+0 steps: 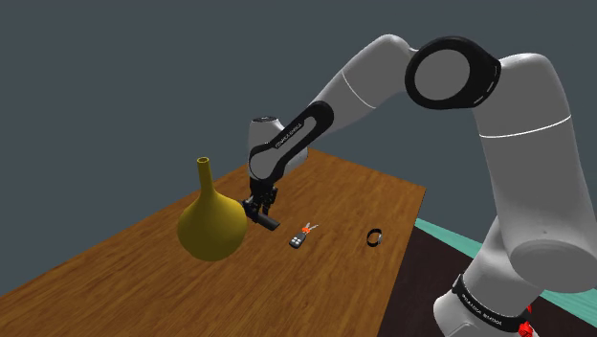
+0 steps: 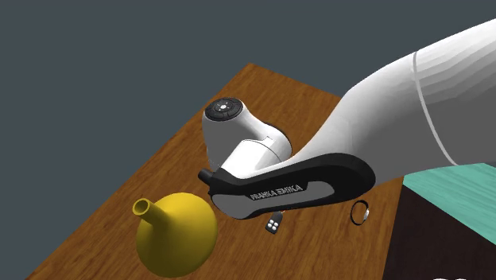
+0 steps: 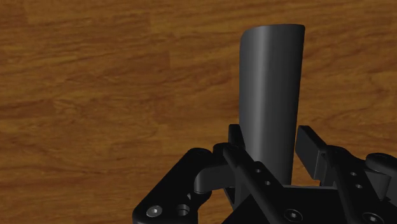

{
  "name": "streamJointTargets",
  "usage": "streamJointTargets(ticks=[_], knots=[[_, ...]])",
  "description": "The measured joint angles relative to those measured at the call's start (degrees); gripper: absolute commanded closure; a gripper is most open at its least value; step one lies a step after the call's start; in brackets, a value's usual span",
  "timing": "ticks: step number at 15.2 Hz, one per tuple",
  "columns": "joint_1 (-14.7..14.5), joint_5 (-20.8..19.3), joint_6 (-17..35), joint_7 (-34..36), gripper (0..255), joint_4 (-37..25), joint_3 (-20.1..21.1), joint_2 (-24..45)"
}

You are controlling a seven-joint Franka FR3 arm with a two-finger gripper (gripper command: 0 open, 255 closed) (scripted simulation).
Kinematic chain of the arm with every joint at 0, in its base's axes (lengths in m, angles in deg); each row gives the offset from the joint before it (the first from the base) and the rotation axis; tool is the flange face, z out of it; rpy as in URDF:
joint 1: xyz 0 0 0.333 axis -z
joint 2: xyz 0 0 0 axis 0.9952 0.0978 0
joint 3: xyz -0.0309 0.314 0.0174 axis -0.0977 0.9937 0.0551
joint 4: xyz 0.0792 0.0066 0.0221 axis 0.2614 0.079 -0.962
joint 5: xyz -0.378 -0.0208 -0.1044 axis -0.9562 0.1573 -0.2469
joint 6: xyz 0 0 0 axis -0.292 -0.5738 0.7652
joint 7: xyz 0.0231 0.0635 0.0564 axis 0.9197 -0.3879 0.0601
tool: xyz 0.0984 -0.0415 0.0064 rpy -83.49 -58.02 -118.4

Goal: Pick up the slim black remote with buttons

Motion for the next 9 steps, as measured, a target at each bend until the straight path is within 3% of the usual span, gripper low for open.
streamJointTargets(ticks=[9], knots=[[0.3,0.4,-3.7,0.0,255,0.1,0.3,-3.7]])
